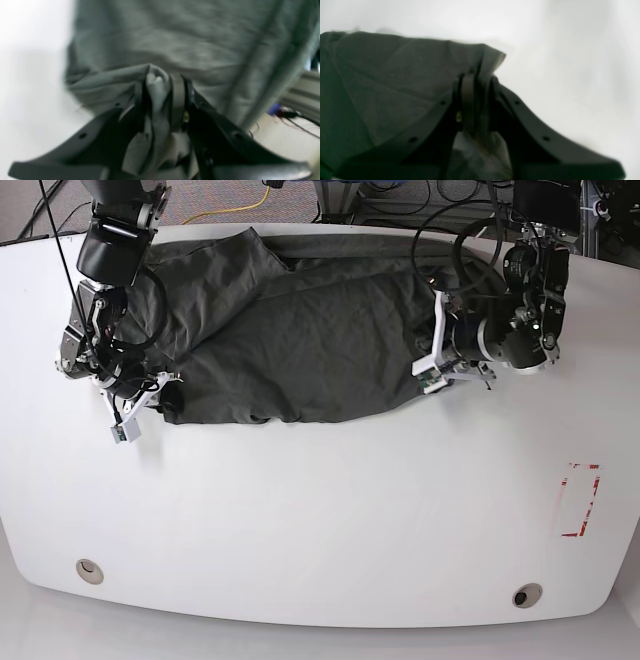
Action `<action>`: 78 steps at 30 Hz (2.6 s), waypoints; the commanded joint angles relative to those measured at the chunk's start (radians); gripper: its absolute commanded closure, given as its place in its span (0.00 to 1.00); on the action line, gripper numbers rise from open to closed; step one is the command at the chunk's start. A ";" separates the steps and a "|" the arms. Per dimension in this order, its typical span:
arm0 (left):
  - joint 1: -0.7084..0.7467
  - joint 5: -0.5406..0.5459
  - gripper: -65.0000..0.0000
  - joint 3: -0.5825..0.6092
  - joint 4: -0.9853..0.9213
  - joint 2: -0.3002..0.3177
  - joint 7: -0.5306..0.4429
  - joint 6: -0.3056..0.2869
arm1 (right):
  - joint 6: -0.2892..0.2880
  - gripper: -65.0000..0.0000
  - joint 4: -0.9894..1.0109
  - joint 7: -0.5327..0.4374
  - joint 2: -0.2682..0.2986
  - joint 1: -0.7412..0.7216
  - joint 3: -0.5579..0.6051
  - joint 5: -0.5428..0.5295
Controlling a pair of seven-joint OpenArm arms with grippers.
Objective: Layout the t-shirt on the table in an organized manner, then fold the t-shirt properly
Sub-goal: 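Move the left gripper inward over the shirt and grasp the fabric, then pull the grasped fabric outward with the left gripper, smoothing the shirt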
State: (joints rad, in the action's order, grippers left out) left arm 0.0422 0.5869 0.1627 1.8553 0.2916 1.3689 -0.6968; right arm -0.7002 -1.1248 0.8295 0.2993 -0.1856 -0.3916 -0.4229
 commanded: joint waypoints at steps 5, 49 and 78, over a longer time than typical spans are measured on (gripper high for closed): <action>-0.012 0.011 0.69 0.031 0.019 0.047 -0.010 -0.001 | 0.002 0.87 -0.005 0.029 0.010 -0.009 0.003 0.028; -0.086 0.012 0.43 -0.578 -0.247 -0.058 -0.039 -0.001 | 0.002 0.87 -0.005 0.029 -0.027 -0.007 0.004 0.035; -0.233 0.077 0.44 -0.636 -0.546 -0.061 -0.162 -0.001 | 0.002 0.87 -0.005 0.029 -0.036 -0.005 0.004 0.035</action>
State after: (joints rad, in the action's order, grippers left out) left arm -0.1711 0.6689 -0.4709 1.3159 0.2115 1.2346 -0.6968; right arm -0.7006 -1.1255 0.8146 0.2573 -0.1879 -0.3897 -0.4229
